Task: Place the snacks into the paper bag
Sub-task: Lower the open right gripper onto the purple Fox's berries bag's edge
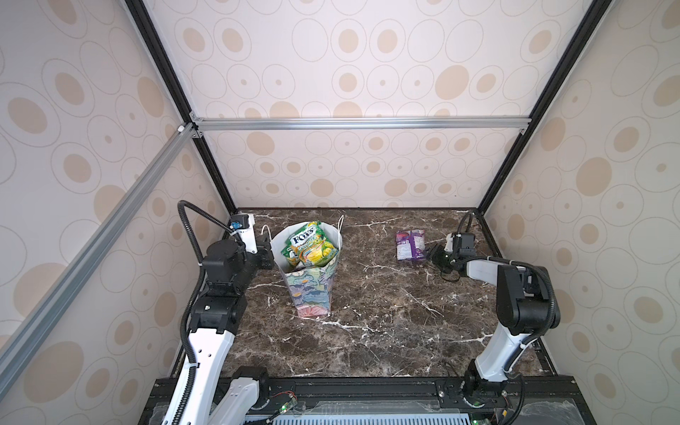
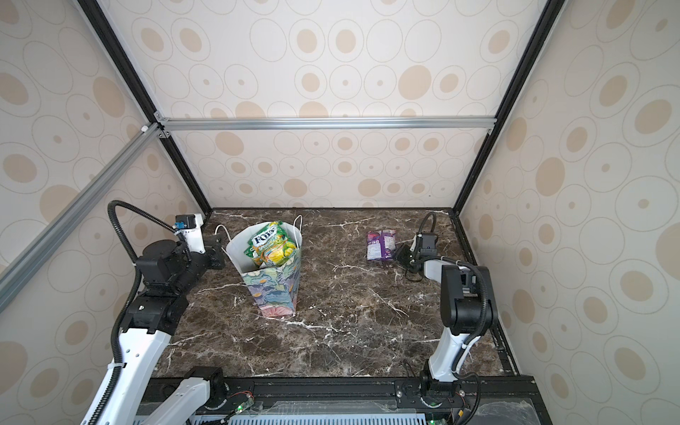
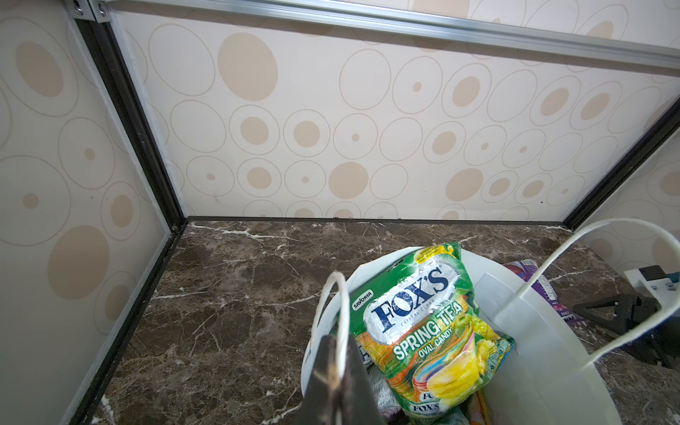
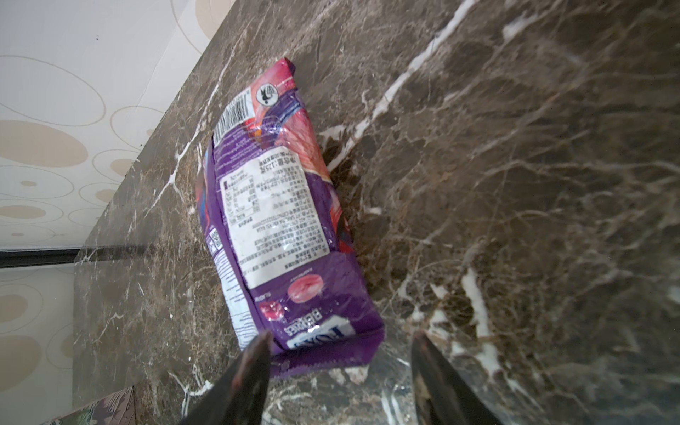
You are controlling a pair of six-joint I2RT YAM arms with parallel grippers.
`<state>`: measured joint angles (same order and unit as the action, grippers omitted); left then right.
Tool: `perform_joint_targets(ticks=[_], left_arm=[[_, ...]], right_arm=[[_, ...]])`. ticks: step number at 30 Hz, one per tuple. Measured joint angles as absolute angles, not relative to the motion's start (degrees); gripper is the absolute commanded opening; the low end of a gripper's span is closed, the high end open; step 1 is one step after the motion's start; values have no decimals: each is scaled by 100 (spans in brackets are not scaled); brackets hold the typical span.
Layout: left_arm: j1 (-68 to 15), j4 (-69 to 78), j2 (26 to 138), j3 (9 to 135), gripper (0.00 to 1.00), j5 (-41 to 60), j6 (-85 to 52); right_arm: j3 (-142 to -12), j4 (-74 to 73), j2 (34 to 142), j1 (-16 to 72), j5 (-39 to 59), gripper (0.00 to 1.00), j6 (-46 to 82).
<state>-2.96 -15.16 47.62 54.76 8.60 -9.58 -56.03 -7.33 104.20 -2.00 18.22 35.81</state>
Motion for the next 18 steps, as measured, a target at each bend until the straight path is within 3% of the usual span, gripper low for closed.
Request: perform_joint_targets(ticks=[13,18], left_arm=[[-296,-1514,4768,5476,5,860,-958],[-296,-1514,4768,5476,5,860,-956]], right_arm=[[-5839,-1026,10936,-217,1927,60,3839],[-5850,-1247,11067,-233,2014,47,3986]])
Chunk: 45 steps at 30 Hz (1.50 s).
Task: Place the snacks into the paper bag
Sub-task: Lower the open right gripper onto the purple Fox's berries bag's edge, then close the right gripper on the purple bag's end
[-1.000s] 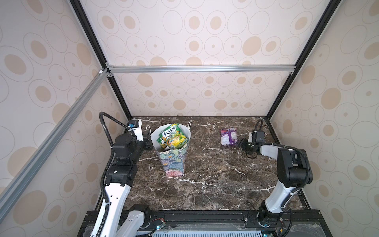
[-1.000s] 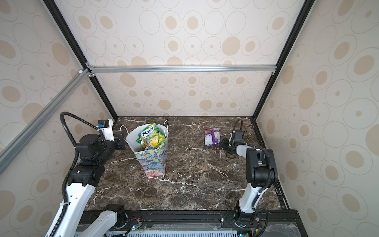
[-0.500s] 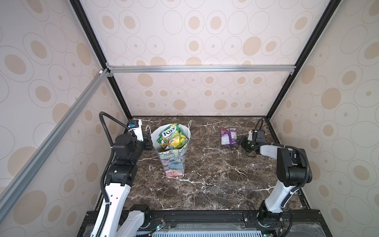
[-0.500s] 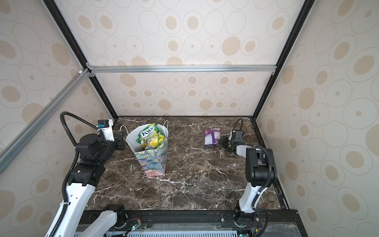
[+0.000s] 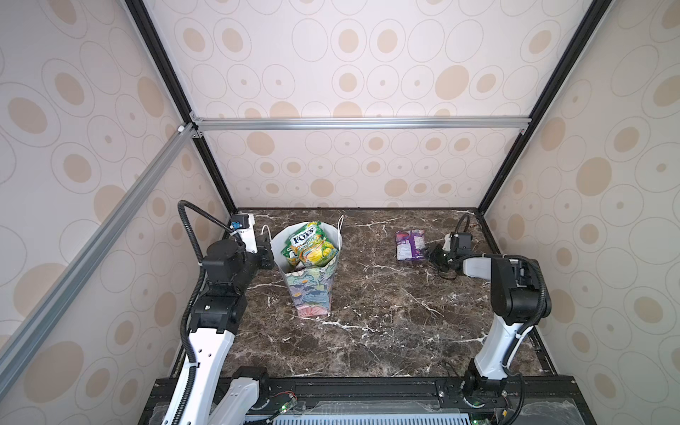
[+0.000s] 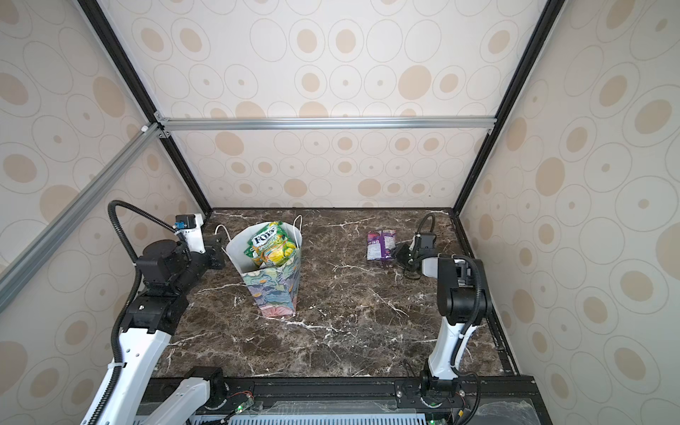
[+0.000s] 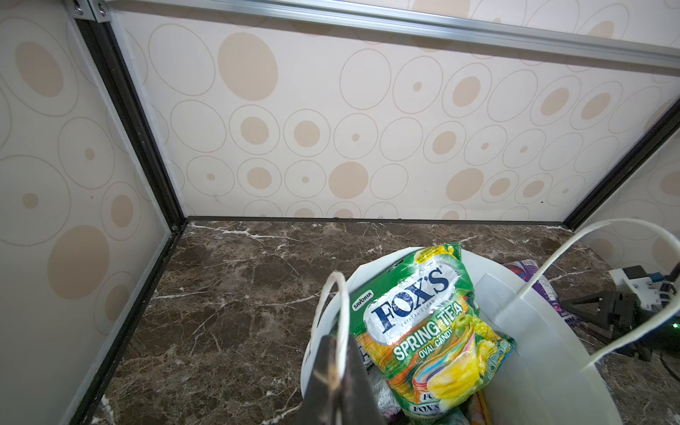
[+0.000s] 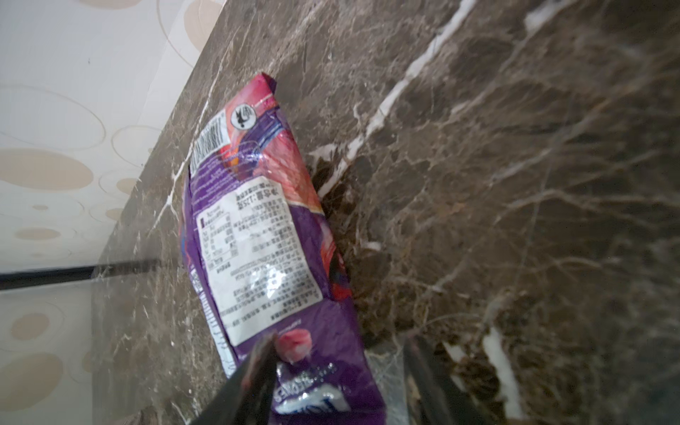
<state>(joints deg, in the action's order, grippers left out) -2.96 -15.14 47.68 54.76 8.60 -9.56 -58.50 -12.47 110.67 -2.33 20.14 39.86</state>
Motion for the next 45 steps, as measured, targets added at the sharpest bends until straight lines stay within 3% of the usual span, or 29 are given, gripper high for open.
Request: perform_joint_targets(ticks=[16,23,45], left_arm=[[-298,-1511,4768,5476,5,860,-956],[-296,-1511,4768,5476,5,860,-956],[-298,-1511,4768,5476,5,862,-958]], right_arm=[[-5848,-1505,11157,-239,2231,0,4112],[-5749,-1457,10947,-239,2235,0,4128],[-5959,-110,8715,141,2554,0,3406]])
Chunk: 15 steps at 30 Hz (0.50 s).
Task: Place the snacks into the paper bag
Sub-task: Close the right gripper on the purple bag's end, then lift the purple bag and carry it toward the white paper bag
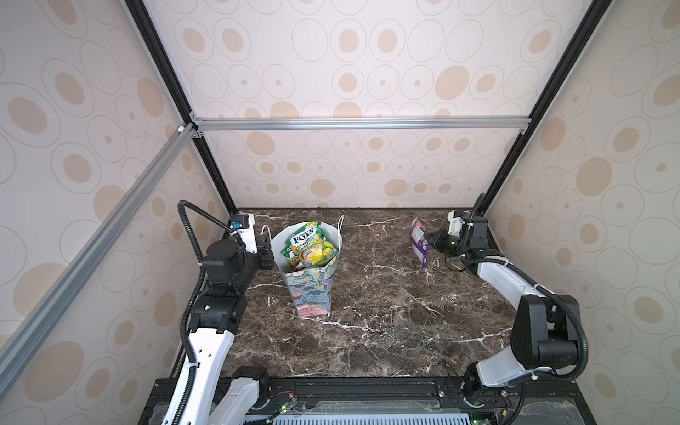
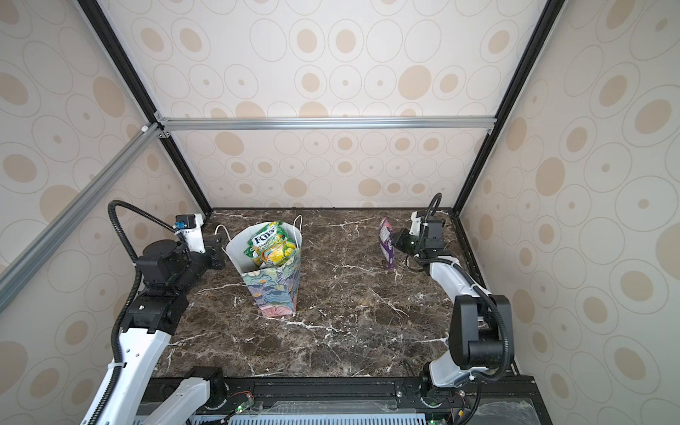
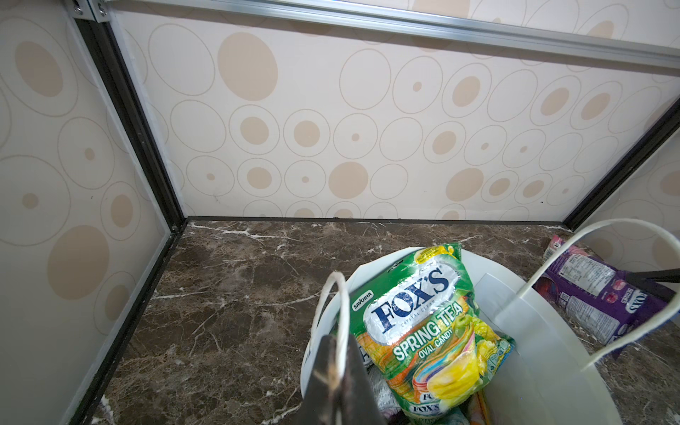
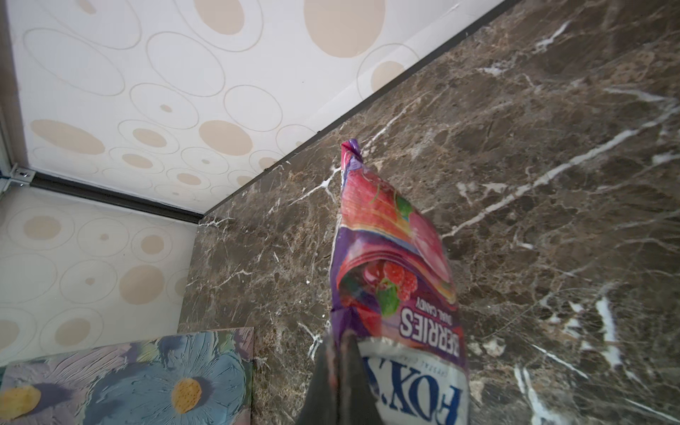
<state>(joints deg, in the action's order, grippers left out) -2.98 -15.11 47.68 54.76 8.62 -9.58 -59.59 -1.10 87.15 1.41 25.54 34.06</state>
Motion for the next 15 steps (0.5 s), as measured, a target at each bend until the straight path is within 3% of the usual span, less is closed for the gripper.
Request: perform_joint_targets(ticks=[15], left_arm=[[-296,-1511,4766,5476,5,864,-958]], right_arm=[[-7054,987,7640,978,2283,0,2781]])
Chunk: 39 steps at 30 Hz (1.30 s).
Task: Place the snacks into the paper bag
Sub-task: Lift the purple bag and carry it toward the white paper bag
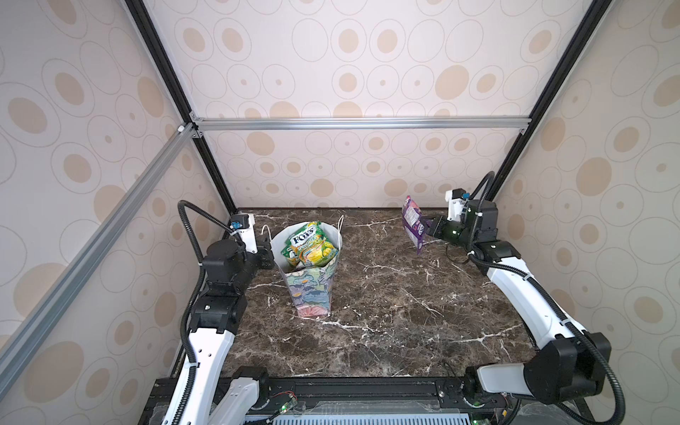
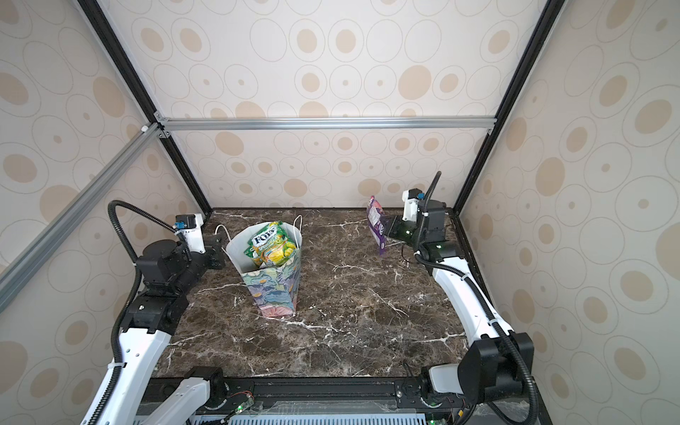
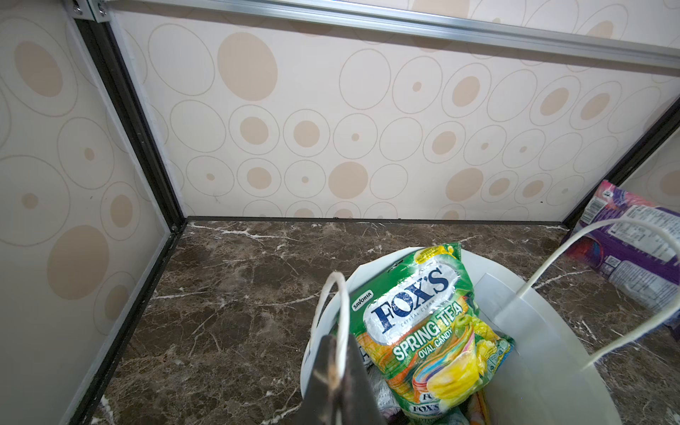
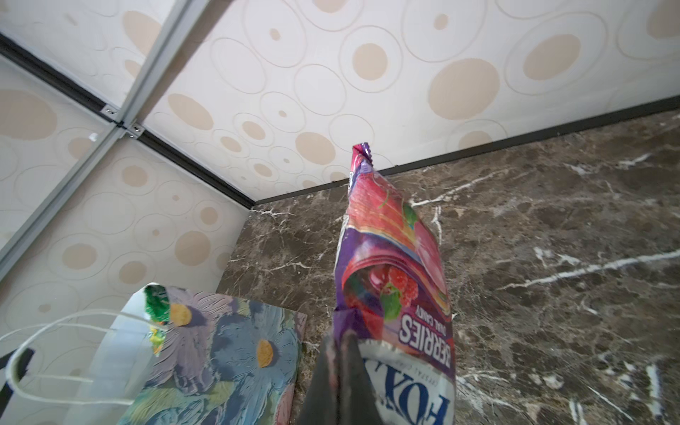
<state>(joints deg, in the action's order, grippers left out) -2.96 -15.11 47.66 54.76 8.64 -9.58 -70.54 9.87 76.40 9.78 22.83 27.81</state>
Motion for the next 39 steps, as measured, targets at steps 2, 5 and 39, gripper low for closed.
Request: perform_joint_targets(ticks=[2,5,39], left_arm=[[-296,-1514,4762,5476,5,864,-958],[-296,-1516,4751,5476,5,864,-958],[-296,-1533,4729,5476,6,864,-958]], right_arm=[[-7240,1127,7555,1164,2224,0,2685],[-7540,1297,7478,1406,2200,0,2556],[-11428,2375,9098,4097,1949,0,1527]])
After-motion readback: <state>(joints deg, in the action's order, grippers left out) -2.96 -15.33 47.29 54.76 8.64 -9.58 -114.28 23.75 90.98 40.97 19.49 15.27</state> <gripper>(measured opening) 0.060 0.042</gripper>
